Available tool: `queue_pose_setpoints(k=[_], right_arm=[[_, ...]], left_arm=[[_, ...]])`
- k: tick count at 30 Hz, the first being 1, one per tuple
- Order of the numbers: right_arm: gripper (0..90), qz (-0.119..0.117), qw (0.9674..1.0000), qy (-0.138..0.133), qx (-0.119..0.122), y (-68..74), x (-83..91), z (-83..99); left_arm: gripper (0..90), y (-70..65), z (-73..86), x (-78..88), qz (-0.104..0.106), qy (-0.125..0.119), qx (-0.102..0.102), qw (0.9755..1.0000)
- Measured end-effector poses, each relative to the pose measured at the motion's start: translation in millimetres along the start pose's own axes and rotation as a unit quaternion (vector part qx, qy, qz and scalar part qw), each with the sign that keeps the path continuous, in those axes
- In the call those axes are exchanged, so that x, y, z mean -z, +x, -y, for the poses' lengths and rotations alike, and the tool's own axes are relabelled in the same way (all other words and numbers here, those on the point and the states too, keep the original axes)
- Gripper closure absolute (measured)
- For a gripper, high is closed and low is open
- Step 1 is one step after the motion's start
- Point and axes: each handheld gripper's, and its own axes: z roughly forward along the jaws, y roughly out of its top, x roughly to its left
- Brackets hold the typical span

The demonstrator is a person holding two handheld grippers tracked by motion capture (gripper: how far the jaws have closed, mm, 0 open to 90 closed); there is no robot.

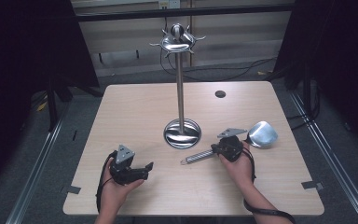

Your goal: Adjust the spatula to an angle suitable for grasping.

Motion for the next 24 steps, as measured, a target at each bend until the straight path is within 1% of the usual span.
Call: queue_pose_setpoints(k=[1,2,3,4,6,7,8,9,10,11,12,14,15,16,17,18,19,20,23,24], right_arm=[[90.0,-0.002,1.0000,0.002,0.003,-0.1,-0.6,-1.1],[89.3,-0.006,0.9999,0.007,0.005,-0.9,-0.8,-2.7],[87.4,-0.008,0.9999,0.006,0.008,-2.8,-1.1,-3.3],[86.0,-0.011,0.9999,0.005,0.005,-5.5,-0.6,-4.3],[85.3,-0.020,0.9998,-0.004,0.008,-11.8,3.0,-8.5],[84.4,-0.024,0.9996,-0.006,0.017,-15.0,6.3,-11.4],[80.5,-0.035,0.9990,-0.011,0.024,-17.8,9.5,-14.3],[77.4,-0.050,0.9982,-0.010,0.030,-20.8,13.0,-17.1],[74.9,-0.057,0.9976,-0.006,0.040,-23.6,16.7,-19.5],[73.8,-0.054,0.9971,0.001,0.053,-25.8,21.0,-21.6],[69.8,-0.065,0.9958,-0.002,0.064,-29.3,24.3,-23.5],[60.5,-0.098,0.9930,0.002,0.065,-37.4,29.8,-25.6],[60.5,-0.098,0.9930,0.002,0.065,-37.4,29.8,-25.6],[54.8,-0.105,0.9905,0.011,0.088,-43.8,33.0,-25.5],[54.8,-0.101,0.9902,0.015,0.096,-46.8,34.2,-24.5],[55.0,-0.096,0.9908,0.017,0.094,-49.4,34.7,-23.2],[57.3,-0.097,0.9917,0.015,0.083,-54.0,34.5,-20.8],[63.0,-0.089,0.9937,0.013,0.067,-59.6,33.9,-17.3],[70.9,-0.076,0.9966,0.004,0.034,-72.6,29.9,-10.1],[77.0,-0.059,0.9979,0.006,0.025,-78.0,27.5,-7.2]], left_arm=[[16.0,0.7,1.3,0.6,-0.002,-0.003,0.007,1.0000],[16.0,1.5,1.8,1.3,-0.002,-0.001,0.007,1.0000],[16.0,2.2,2.7,1.8,-0.003,-0.002,0.012,0.9999],[16.0,3.4,3.4,2.4,-0.003,-0.001,0.010,0.9999],[16.0,4.1,4.8,3.2,-0.006,-0.001,0.016,0.9998],[16.0,4.5,5.4,3.6,-0.006,0.001,0.015,0.9999],[16.0,3.8,5.8,3.6,-0.008,-0.001,0.017,0.9998],[16.0,3.6,5.9,4.2,-0.008,0.001,0.014,0.9999],[16.0,3.0,6.1,4.8,-0.009,0.000,0.014,0.9999],[16.0,2.6,6.5,5.7,-0.006,0.002,0.012,0.9999],[16.0,1.8,7.3,6.0,-0.006,0.000,0.016,0.9999],[16.0,1.9,8.8,8.1,-0.011,0.003,0.014,0.9998],[16.0,1.9,8.8,8.1,-0.011,0.003,0.014,0.9998],[16.0,2.8,10.1,10.9,-0.014,0.003,0.016,0.9998],[16.0,2.7,10.4,11.6,-0.015,0.001,0.018,0.9997],[16.0,3.6,10.8,12.8,-0.017,0.002,0.018,0.9997],[16.0,4.4,11.3,13.4,-0.019,0.003,0.019,0.9996],[16.0,4.9,11.7,13.9,-0.021,0.004,0.020,0.9996],[16.0,5.6,12.6,14.7,-0.023,0.003,0.022,0.9995],[16.0,6.2,13.0,16.2,-0.026,0.006,0.021,0.9994]])
